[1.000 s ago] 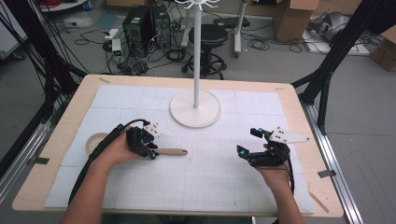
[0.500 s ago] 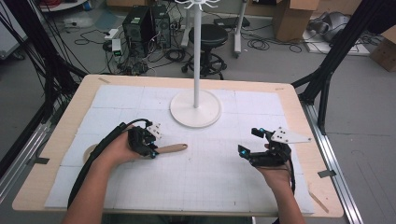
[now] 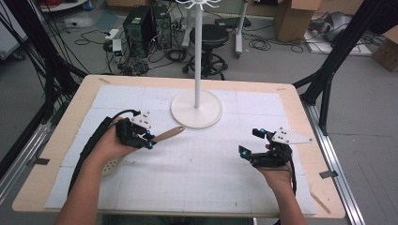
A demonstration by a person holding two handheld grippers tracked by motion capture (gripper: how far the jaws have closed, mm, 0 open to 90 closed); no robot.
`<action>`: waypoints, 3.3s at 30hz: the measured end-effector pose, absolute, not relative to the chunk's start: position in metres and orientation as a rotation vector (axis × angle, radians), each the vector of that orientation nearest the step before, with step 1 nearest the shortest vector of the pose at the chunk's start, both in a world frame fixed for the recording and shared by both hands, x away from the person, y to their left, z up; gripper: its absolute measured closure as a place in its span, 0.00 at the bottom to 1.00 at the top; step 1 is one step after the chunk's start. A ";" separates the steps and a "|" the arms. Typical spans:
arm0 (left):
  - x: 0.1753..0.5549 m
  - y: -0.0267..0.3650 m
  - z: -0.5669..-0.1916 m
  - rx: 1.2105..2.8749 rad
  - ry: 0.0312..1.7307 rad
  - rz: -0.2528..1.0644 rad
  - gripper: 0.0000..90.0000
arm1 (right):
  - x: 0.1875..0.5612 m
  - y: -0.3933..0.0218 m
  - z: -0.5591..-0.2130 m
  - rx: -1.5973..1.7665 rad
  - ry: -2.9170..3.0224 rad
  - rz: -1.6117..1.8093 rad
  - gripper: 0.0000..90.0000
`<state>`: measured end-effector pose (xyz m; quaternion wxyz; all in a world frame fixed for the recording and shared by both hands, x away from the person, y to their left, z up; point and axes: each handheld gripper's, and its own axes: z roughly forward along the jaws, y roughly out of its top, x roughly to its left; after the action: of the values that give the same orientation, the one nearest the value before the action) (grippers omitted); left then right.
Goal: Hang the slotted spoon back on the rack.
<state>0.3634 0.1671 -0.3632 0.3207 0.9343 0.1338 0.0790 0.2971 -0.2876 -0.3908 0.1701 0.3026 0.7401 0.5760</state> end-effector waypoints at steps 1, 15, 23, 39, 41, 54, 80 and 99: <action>0.363 0.169 -0.360 2.429 0.366 0.218 0.82 | 0.297 -0.287 -0.391 0.861 2.102 1.638 0.11; 0.363 0.176 -0.323 2.285 0.389 0.259 0.82 | 0.296 -0.289 -0.389 0.859 2.090 1.648 0.11; 0.365 0.183 -0.312 2.183 0.414 0.268 0.82 | 0.296 -0.290 -0.389 0.859 2.089 1.649 0.11; 0.369 0.184 -0.291 2.092 0.412 0.253 0.82 | 0.296 -0.290 -0.389 0.858 2.087 1.653 0.11; 0.370 0.183 -0.287 2.072 0.417 0.251 0.82 | 0.296 -0.290 -0.389 0.859 2.087 1.654 0.11; 0.387 0.176 -0.258 2.001 0.390 0.244 0.82 | 0.296 -0.290 -0.388 0.860 2.083 1.656 0.11; 0.417 0.159 -0.200 2.005 0.336 0.273 0.82 | 0.297 -0.292 -0.389 0.866 2.084 1.658 0.11; 0.451 0.142 -0.169 2.034 0.329 0.303 0.82 | 0.297 -0.296 -0.389 0.878 2.067 1.667 0.11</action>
<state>0.4507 0.1423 -0.1694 0.5049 0.8430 0.1365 0.1256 0.2969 -0.2961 -0.3888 0.1715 0.3094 0.7282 0.5870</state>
